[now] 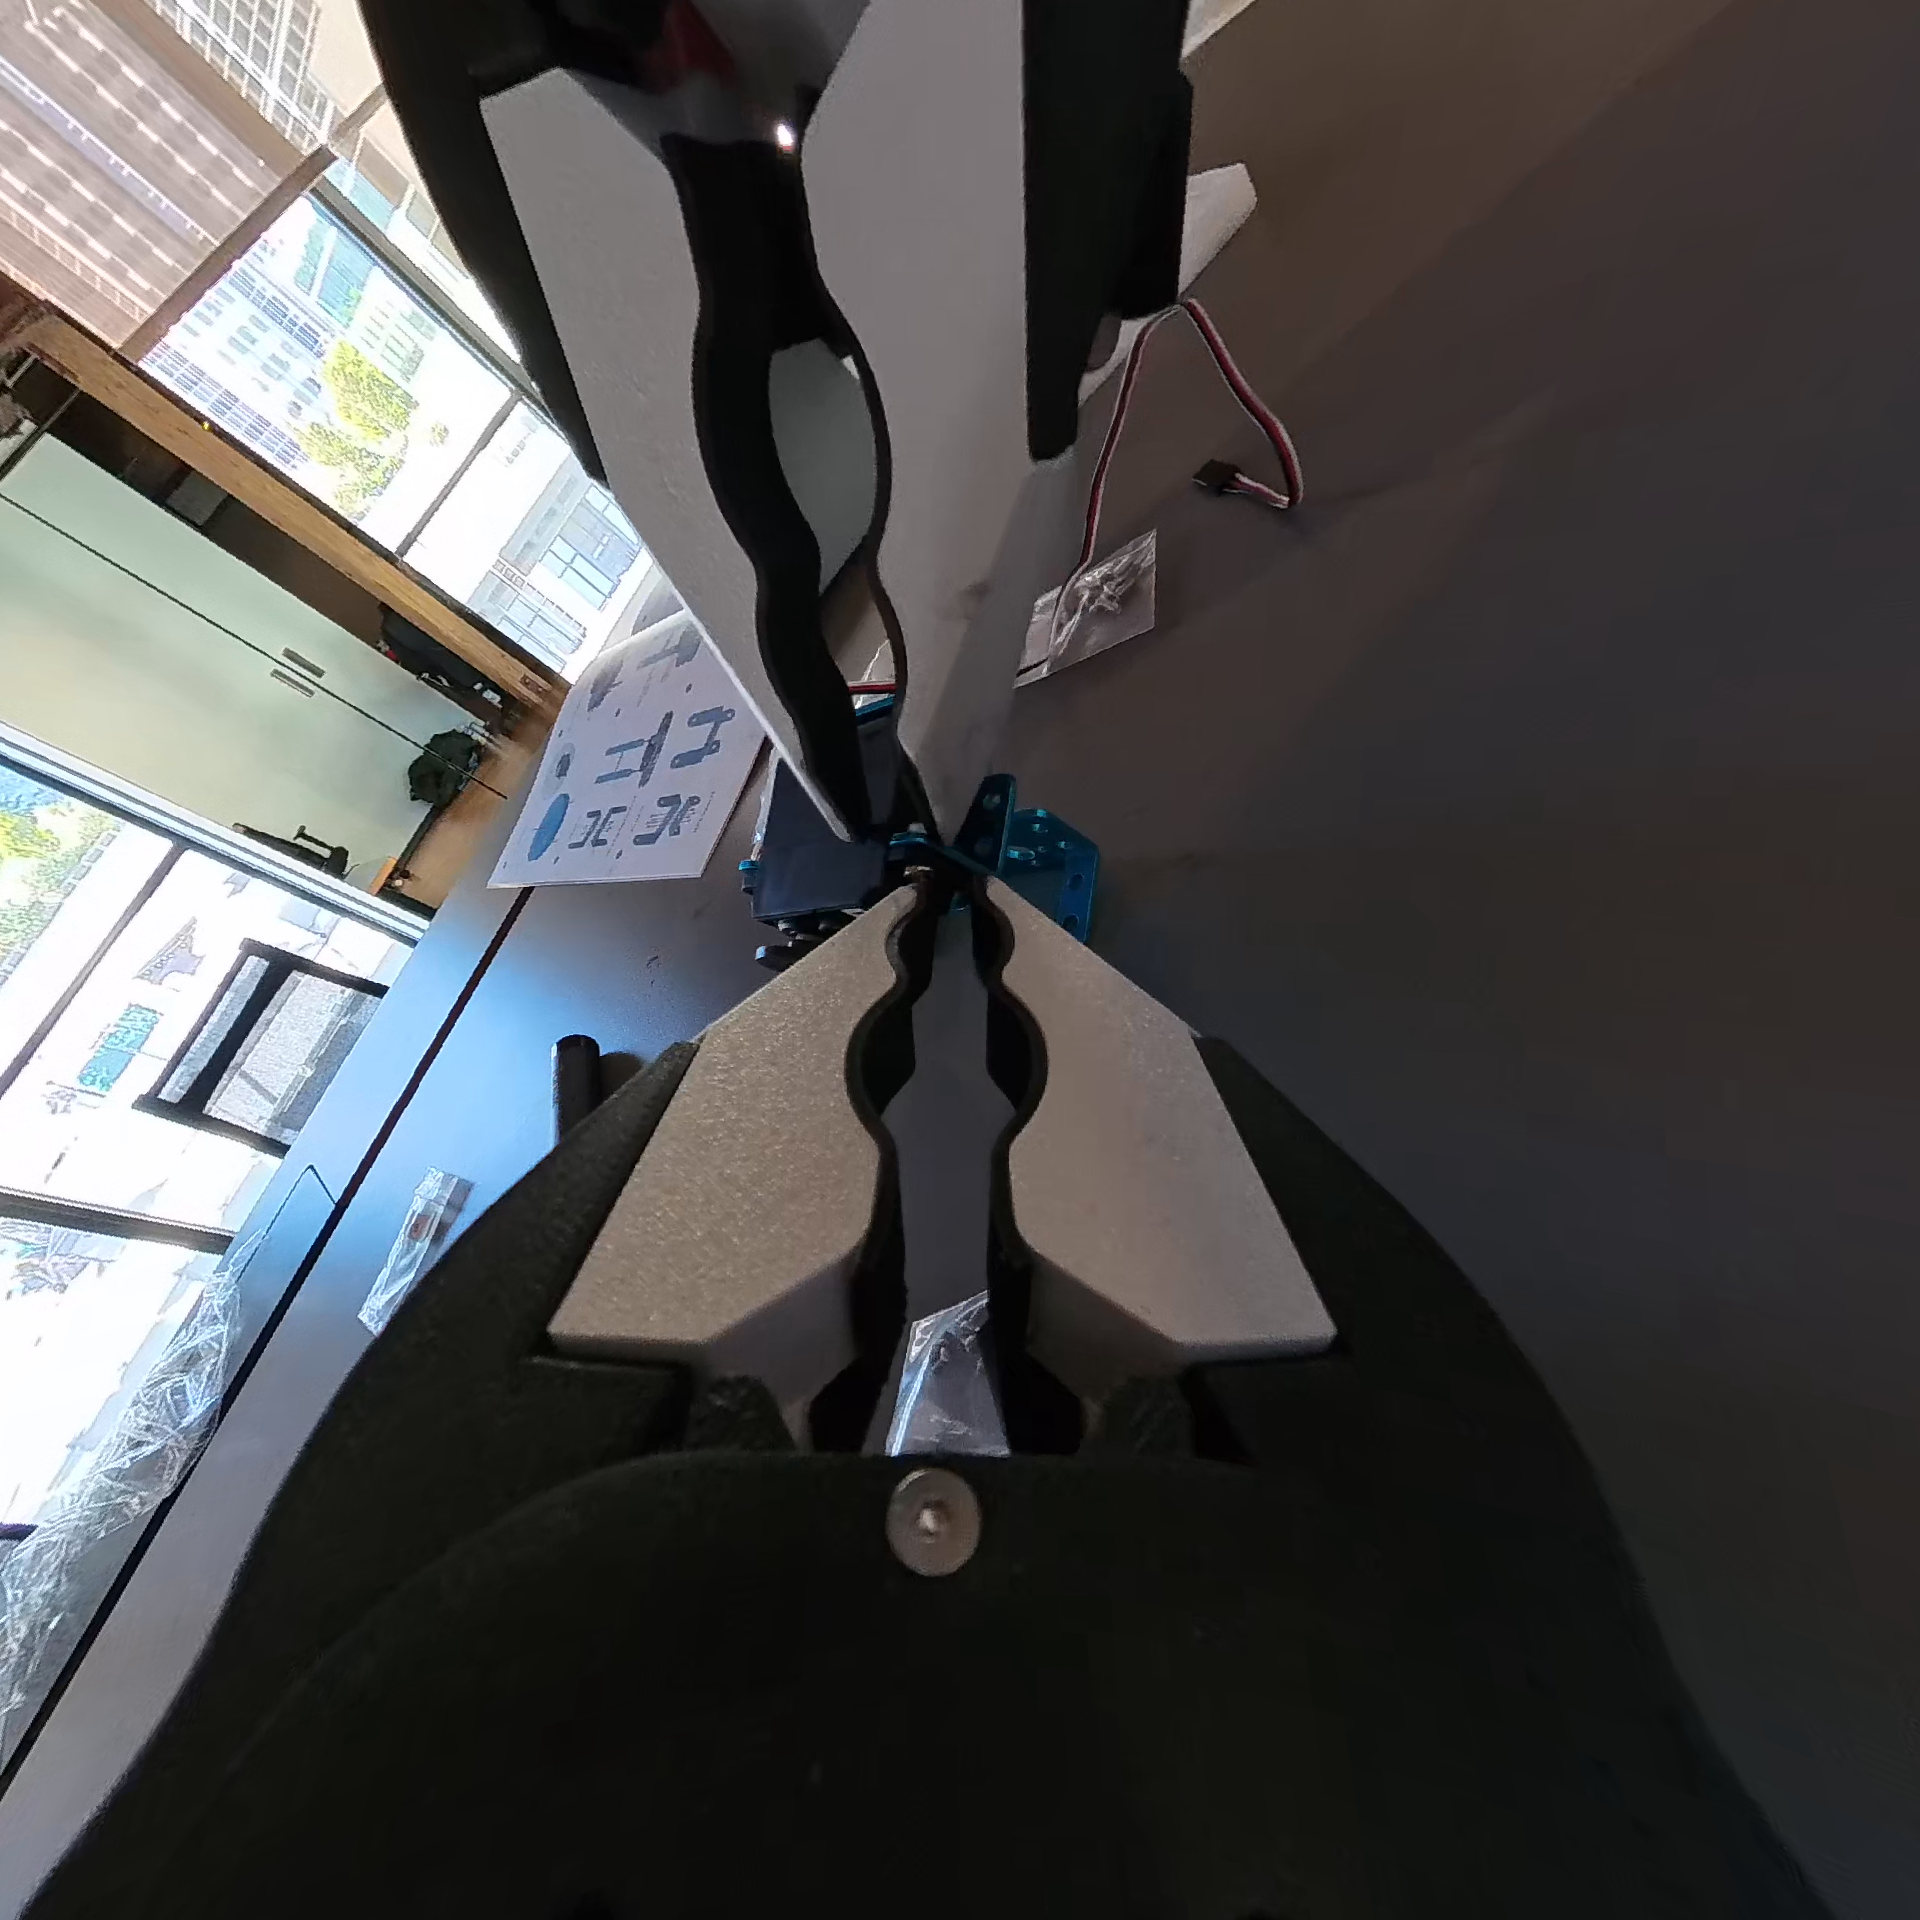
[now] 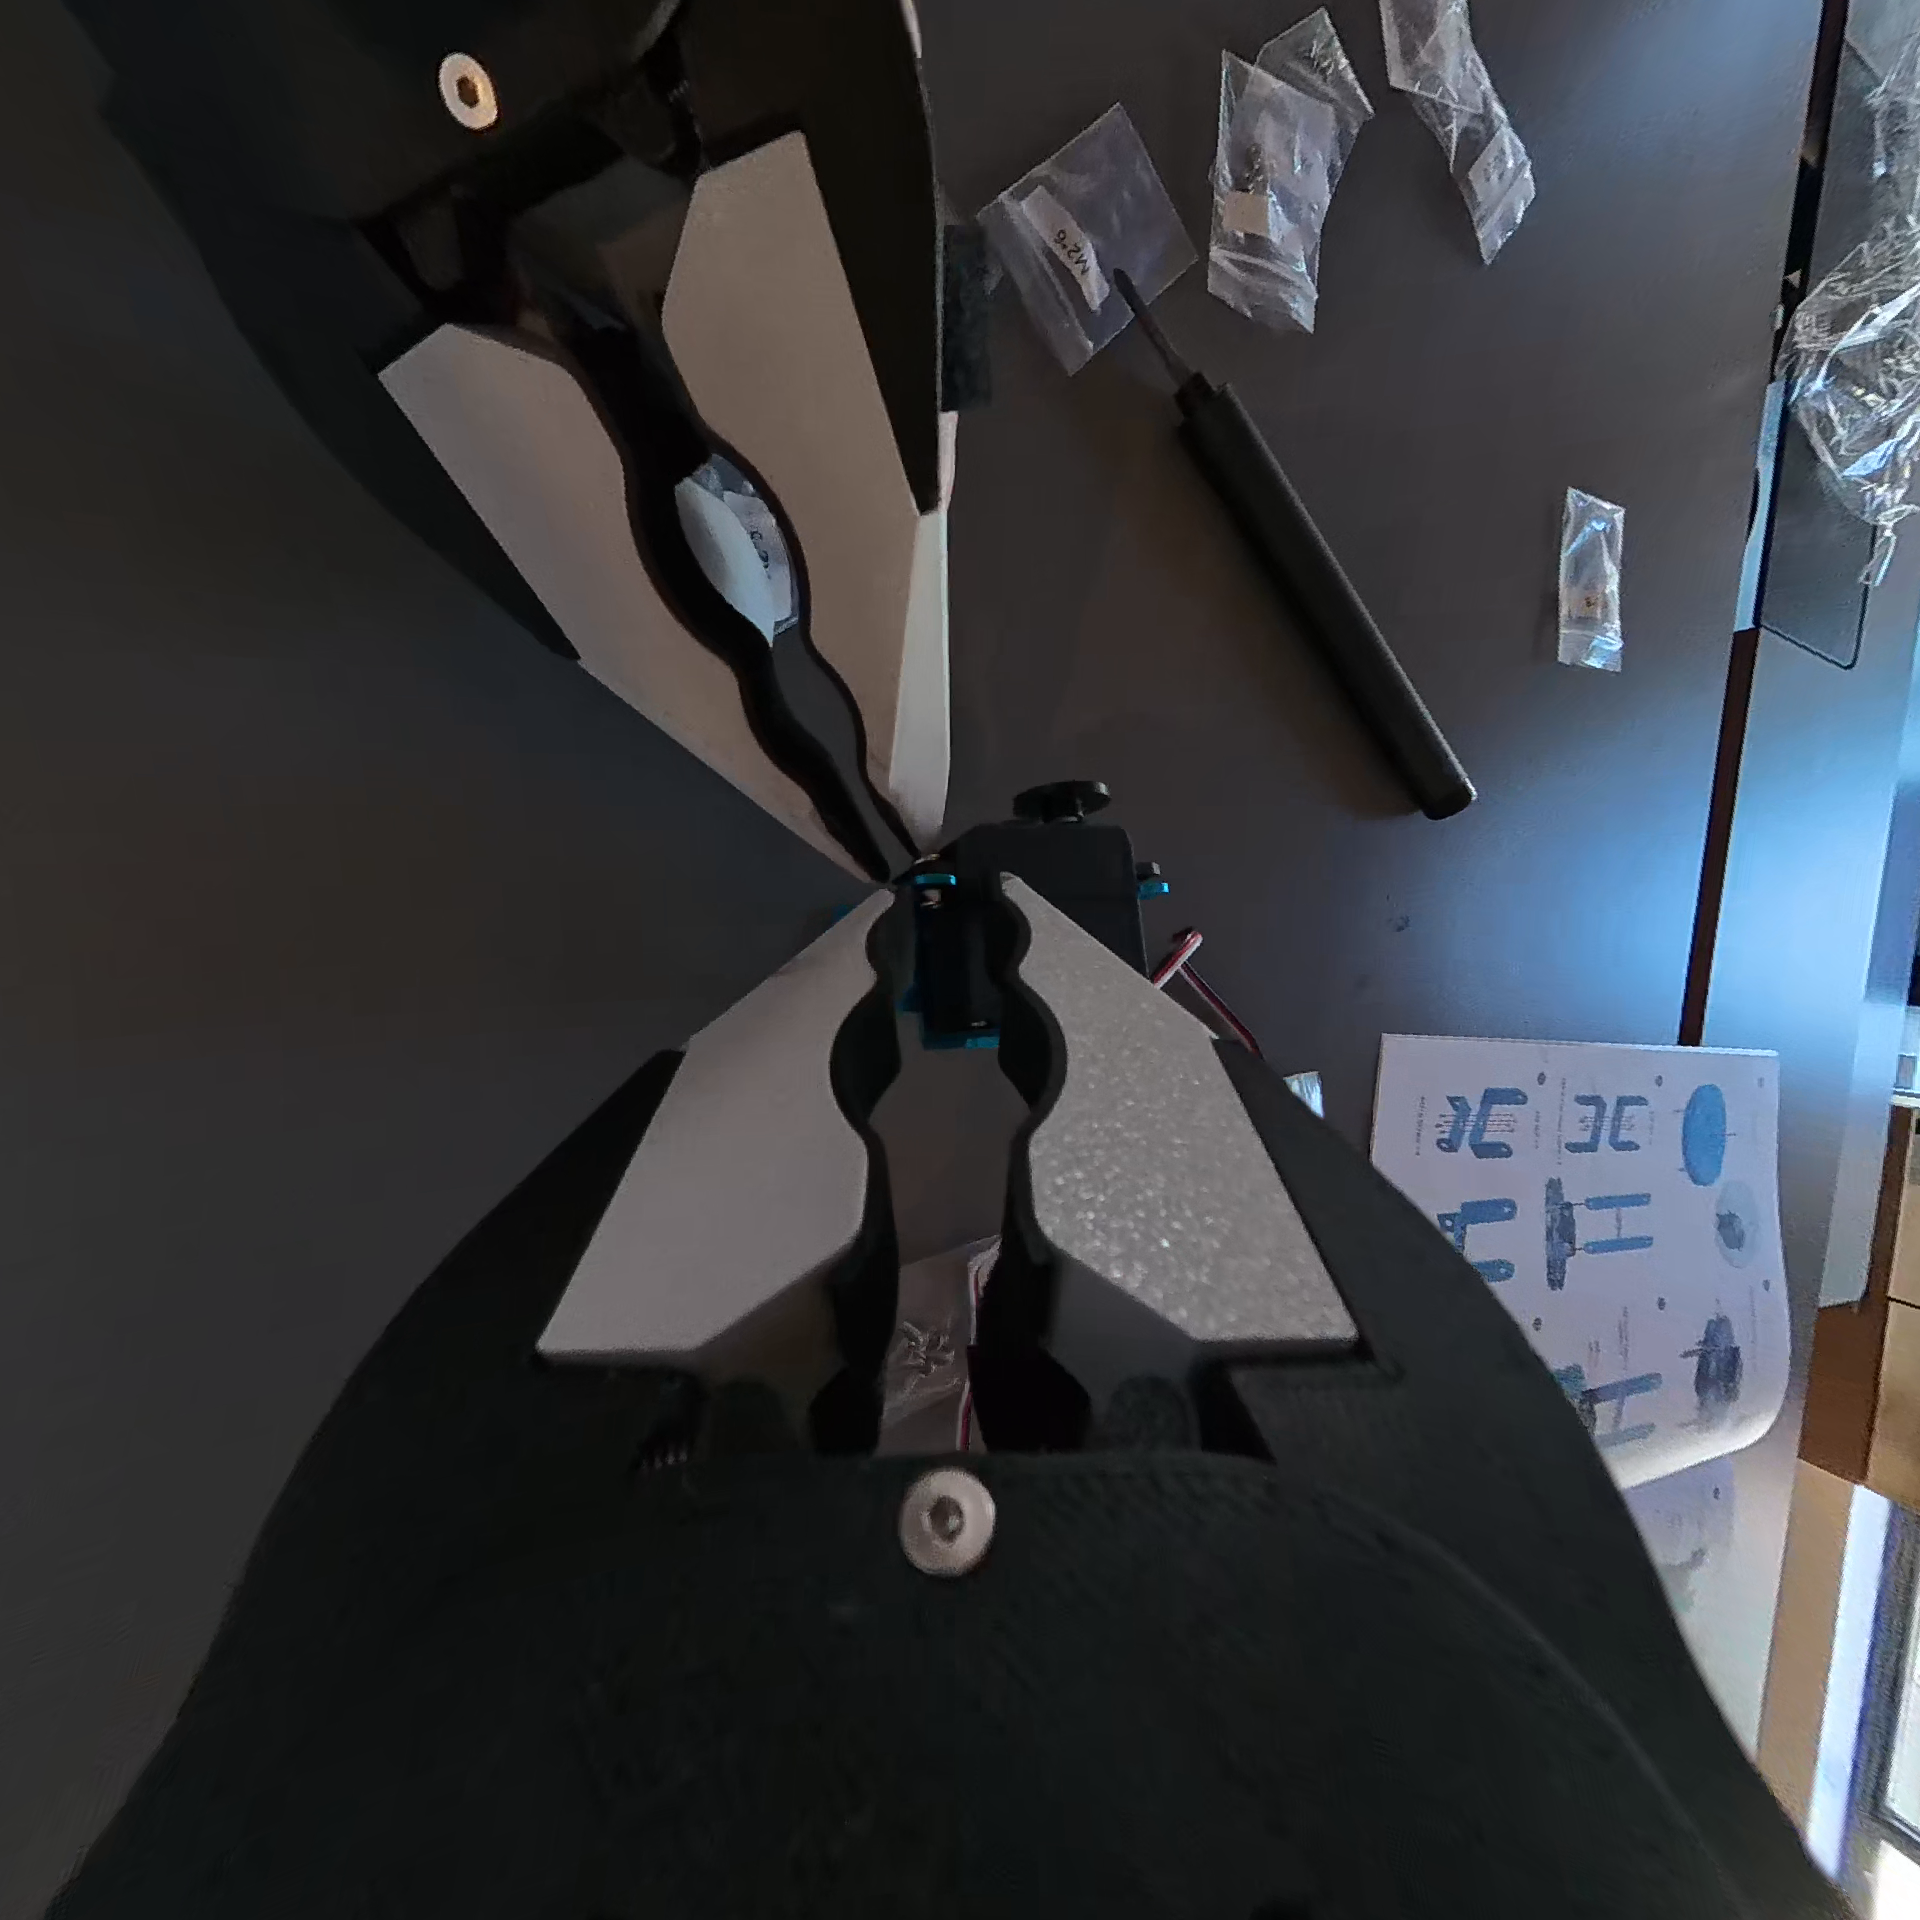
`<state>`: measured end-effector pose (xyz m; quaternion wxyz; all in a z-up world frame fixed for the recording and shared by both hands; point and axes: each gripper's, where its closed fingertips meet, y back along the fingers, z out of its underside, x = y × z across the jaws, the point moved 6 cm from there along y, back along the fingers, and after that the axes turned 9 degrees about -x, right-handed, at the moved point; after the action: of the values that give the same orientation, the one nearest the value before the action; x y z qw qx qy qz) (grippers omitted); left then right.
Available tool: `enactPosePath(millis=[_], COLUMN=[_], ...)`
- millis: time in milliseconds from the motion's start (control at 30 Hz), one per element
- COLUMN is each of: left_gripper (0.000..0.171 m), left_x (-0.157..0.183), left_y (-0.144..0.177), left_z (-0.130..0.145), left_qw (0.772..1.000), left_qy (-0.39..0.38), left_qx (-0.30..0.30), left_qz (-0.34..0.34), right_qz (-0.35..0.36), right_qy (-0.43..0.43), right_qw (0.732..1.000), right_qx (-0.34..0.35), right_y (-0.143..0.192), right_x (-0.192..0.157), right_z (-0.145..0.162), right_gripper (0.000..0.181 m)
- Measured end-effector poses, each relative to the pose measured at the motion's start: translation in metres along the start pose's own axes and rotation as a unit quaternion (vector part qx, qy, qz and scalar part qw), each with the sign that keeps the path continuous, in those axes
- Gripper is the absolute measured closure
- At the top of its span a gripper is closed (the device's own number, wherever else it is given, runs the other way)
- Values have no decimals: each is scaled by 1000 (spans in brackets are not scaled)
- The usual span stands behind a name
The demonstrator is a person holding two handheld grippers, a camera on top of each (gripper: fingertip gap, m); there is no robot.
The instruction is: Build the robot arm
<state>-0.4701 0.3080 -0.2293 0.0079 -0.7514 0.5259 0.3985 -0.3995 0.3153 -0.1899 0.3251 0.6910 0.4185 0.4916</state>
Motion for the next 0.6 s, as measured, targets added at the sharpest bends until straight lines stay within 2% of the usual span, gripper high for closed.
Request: enactPosePath(millis=[167,333,600], left_gripper=[166,166,166], left_x=[0,1,2], left_y=[0,0,-1], left_z=[0,-1,-1], left_qw=[1000,1000,1000], left_qy=[-1,0,-2], left_qx=[1,3,2], left_qz=[0,-1,0], right_qz=[-9,10,16], right_qy=[-1,22,27], right_qw=[1000,1000,999], right_qx=[2,-15,-14], right_y=[3,3,0], right_x=[0,3,3], right_z=[-1,4,5], right_gripper=[173,154,163])
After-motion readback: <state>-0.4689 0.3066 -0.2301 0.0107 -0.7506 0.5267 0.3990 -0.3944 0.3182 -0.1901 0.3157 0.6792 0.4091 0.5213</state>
